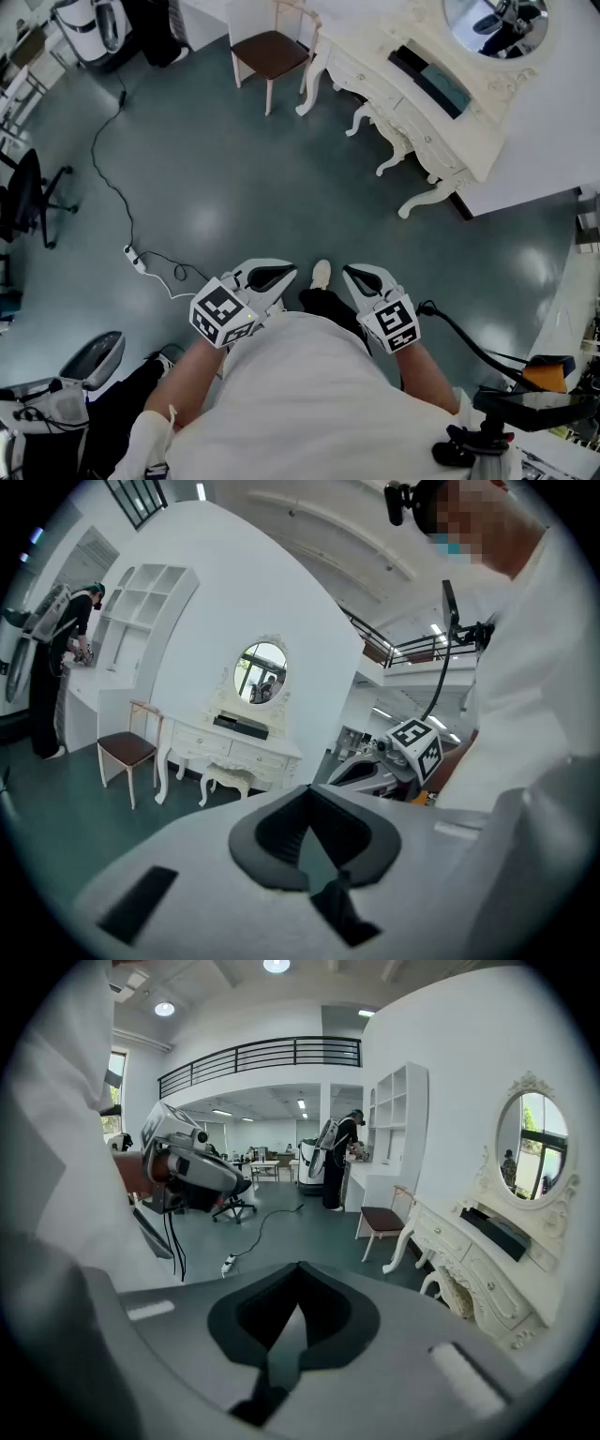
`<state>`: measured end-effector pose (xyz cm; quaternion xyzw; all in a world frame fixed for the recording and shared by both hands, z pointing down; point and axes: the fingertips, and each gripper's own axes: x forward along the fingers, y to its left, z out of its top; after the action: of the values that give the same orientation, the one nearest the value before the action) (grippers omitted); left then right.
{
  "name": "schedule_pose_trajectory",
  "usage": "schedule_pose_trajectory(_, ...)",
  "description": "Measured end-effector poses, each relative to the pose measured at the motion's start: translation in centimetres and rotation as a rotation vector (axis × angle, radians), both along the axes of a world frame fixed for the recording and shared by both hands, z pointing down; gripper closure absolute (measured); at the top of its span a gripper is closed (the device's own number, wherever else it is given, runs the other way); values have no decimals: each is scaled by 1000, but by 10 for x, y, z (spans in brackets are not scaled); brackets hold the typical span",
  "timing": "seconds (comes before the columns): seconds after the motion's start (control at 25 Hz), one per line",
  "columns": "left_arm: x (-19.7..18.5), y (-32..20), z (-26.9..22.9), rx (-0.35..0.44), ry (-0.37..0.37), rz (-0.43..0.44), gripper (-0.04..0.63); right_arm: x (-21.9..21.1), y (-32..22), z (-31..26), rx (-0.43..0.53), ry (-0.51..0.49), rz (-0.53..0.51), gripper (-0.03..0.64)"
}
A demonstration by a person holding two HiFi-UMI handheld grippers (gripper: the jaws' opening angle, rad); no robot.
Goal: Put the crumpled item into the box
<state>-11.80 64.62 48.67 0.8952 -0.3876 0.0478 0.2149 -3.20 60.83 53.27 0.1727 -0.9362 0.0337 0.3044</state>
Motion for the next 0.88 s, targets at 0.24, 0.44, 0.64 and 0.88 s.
schedule_pose_trajectory(0.24,12,-3,-8,7,-21,12,595,9,-2,-6,1,-12,7,618)
schedule_pose_trajectory(0.44,26,-16,-11,0,-34,26,595,24,-17,-10,6,-24,26,617)
schedule_pose_trajectory(0.64,48,-49,-20,-6,-49,43,595,44,-51,-19,8,-42,44,618)
schedule_pose_trajectory(0.88,77,-111,-35,-29,-69,46,594,75,-111,-28,-47,-65,66,616)
